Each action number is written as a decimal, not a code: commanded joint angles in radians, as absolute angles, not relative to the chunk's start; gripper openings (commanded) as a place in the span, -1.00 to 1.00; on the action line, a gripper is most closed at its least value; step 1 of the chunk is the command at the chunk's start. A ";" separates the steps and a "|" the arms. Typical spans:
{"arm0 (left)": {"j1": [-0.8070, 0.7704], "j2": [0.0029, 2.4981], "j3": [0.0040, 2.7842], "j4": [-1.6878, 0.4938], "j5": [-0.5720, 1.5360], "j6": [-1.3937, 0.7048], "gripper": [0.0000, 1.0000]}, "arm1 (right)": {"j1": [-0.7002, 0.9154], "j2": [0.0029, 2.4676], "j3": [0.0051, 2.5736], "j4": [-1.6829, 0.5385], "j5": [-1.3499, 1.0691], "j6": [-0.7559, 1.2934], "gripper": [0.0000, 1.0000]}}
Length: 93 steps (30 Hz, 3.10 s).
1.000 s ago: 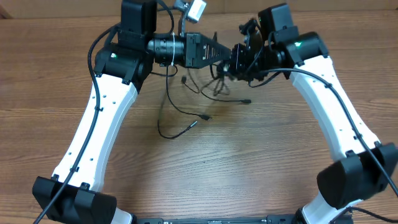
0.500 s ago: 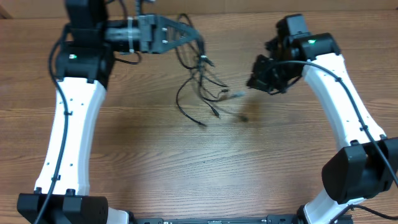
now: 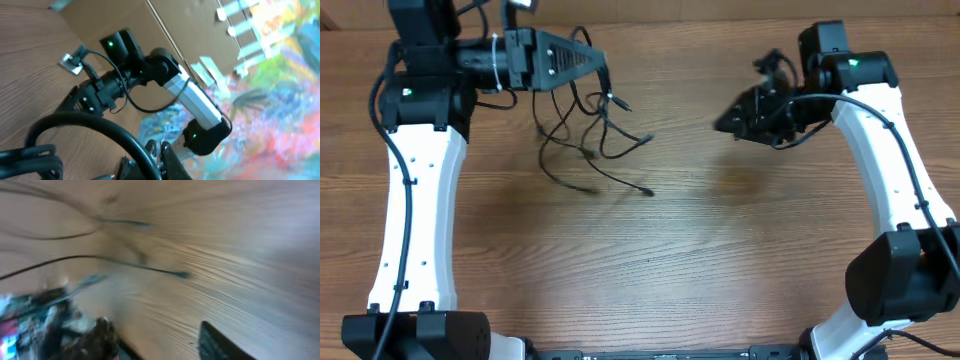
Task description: Untangle cables
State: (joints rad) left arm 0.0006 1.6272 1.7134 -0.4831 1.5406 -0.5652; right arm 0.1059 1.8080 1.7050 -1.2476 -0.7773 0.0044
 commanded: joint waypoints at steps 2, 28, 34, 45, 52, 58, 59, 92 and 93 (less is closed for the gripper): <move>-0.030 1.604 1.729 -0.528 1.583 -0.342 -0.92 | 0.154 1.674 1.746 -1.200 -1.012 -0.139 0.27; -0.173 1.615 1.729 -0.490 1.554 -0.596 -0.92 | 0.393 1.670 1.787 -0.851 -0.478 0.384 -0.59; -0.125 1.615 1.729 -0.489 1.560 -0.594 -0.92 | 0.373 1.672 1.787 -0.987 -0.159 0.582 -0.92; 0.072 1.615 1.729 -0.685 1.278 -0.411 -0.92 | 0.274 1.672 1.787 -1.237 -0.042 0.567 -0.92; 0.019 1.616 1.729 -1.026 0.987 -0.149 -0.92 | 0.294 1.673 1.787 -1.259 -0.088 0.524 -0.92; -0.112 1.616 1.729 -1.010 0.926 -0.106 -0.26 | 0.372 1.689 1.786 -1.253 -0.091 0.532 -0.92; -0.135 1.616 1.729 -0.999 0.899 -0.107 -0.13 | 0.384 1.694 1.786 -1.253 -0.091 0.544 -0.93; -0.275 1.789 1.731 -0.866 1.023 -0.211 -0.92 | 0.432 1.717 1.773 -1.258 -0.125 0.549 -0.42; -0.275 1.789 1.731 -0.869 1.023 -0.210 -0.92 | 0.432 1.717 1.773 -1.251 -0.136 0.547 -0.41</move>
